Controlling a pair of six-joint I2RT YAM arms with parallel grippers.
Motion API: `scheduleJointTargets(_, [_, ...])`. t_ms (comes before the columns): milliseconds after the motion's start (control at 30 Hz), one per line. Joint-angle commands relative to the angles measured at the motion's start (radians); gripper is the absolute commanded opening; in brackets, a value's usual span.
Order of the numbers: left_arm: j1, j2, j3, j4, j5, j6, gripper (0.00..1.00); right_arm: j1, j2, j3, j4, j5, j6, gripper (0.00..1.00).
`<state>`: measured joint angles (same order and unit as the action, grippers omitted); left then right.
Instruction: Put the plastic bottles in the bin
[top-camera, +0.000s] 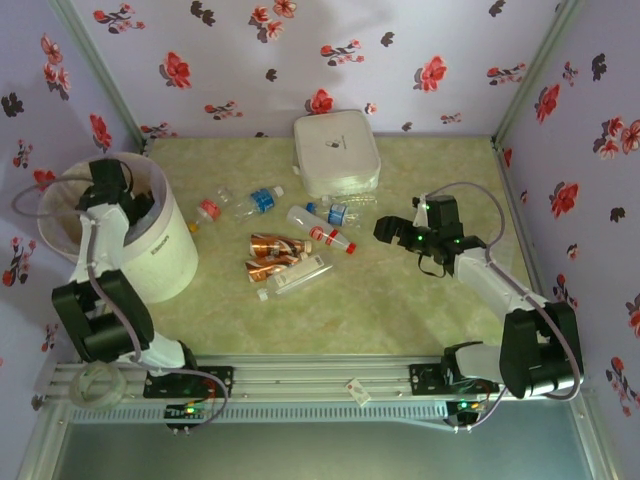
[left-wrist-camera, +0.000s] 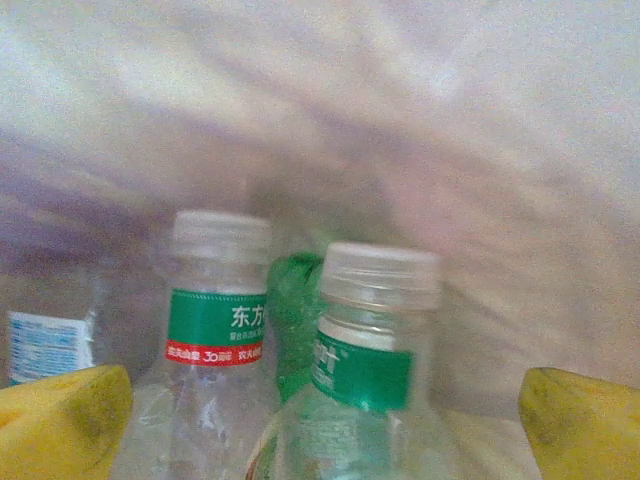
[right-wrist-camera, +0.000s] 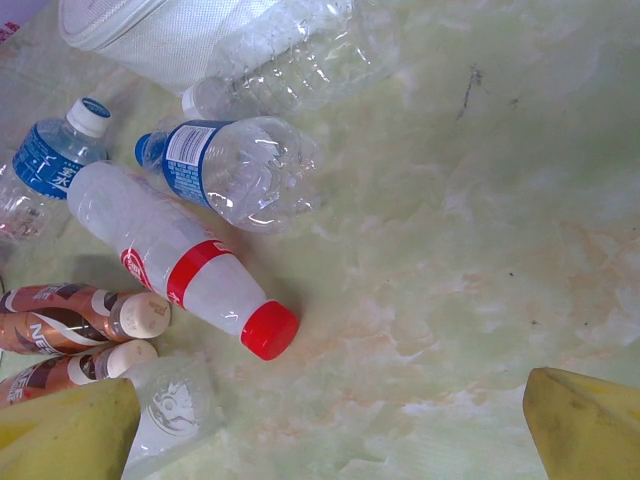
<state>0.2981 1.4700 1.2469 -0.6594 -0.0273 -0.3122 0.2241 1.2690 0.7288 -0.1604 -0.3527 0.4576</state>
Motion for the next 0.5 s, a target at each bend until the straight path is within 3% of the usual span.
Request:
scheduleJointTargets(0, [-0.005,-0.087,0.081,-0.055,-0.027,0.043,1.00,-0.006,-0.034,-0.009,0.011,-0.021,0.021,0.99])
scheduleJointTargets(300, [-0.015,-0.247,0.245,-0.170,-0.079,0.096,1.00,-0.007,-0.052,0.015,-0.027,-0.026,0.036,0.99])
scheduleJointTargets(467, [-0.113,-0.291,0.351,-0.239,-0.150,0.141,1.00,-0.007,-0.050,0.036,-0.044,-0.030,0.034,0.99])
